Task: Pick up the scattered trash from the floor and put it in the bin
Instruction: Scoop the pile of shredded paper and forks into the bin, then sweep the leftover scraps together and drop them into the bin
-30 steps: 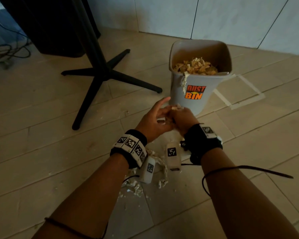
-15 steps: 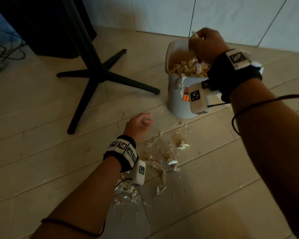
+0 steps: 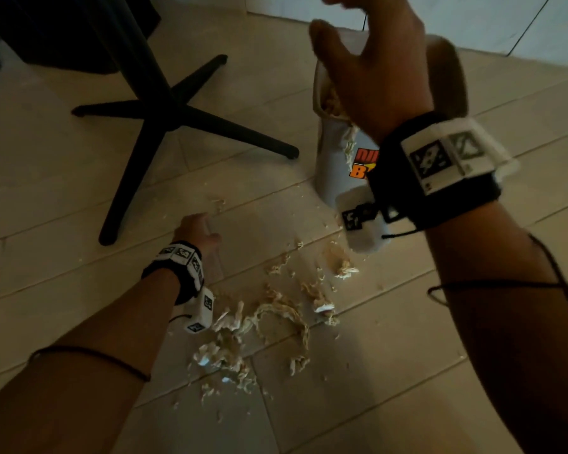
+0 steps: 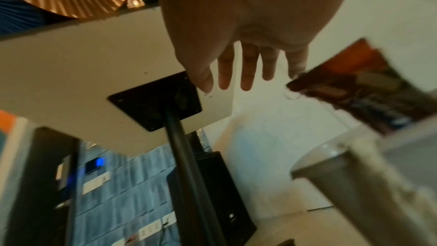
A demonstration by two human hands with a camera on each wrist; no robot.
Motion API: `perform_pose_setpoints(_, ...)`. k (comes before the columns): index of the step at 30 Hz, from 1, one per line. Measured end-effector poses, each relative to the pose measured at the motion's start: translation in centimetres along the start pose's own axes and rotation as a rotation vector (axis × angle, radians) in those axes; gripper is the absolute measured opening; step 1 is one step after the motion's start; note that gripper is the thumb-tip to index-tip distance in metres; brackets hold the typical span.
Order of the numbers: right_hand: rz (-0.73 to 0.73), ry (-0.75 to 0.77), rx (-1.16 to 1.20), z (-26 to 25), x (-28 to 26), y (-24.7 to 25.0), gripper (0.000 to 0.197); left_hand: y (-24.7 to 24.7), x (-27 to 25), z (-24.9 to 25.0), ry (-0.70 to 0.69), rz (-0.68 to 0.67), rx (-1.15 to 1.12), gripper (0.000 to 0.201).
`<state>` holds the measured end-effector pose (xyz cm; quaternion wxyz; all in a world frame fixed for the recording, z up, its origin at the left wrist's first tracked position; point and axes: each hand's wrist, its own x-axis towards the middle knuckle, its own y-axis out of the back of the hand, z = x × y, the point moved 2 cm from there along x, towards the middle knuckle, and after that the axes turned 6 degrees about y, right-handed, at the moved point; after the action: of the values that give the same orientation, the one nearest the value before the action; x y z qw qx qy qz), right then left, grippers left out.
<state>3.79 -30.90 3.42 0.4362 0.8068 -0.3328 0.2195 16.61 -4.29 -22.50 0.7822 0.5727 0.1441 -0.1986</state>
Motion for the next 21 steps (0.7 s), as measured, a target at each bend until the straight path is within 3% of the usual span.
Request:
perform_pose_setpoints(3,0.016,0.150,0.115,-2.5,-2.2,-2.6,0.027,-0.2,2.5,0.3,-0.065,-0.018,-0.004,0.065)
perform_pose_setpoints(6,-0.204,0.165,0.283,-2.2,-6.0,-6.0,0.021,-0.5,5.3,1.4,-0.140,-0.035,0.088,0.063)
perform_pose_setpoints(10,-0.709,-0.099,0.122,3.7,-12.1,-10.2,0.027,-1.6,6.5,2.5,-0.099,-0.136,0.213,0.076)
perform_pose_setpoints(12,-0.841,-0.275,-0.008,7.3,-14.6,-11.1,0.032,-2.5,4.9,3.9,-0.132,-0.153,0.240,0.070)
perform_pose_setpoints(17,-0.946,-0.473,-0.200,12.9,-18.5,-12.0,0.050,-6.0,-0.7,8.6,-0.412,-0.142,0.423,0.064)
perform_pose_setpoints(21,-0.961,-0.455,-0.313,13.5,-20.8,-12.4,0.055,-8.9,-4.9,10.8,-0.593,-0.220,0.510,0.062)
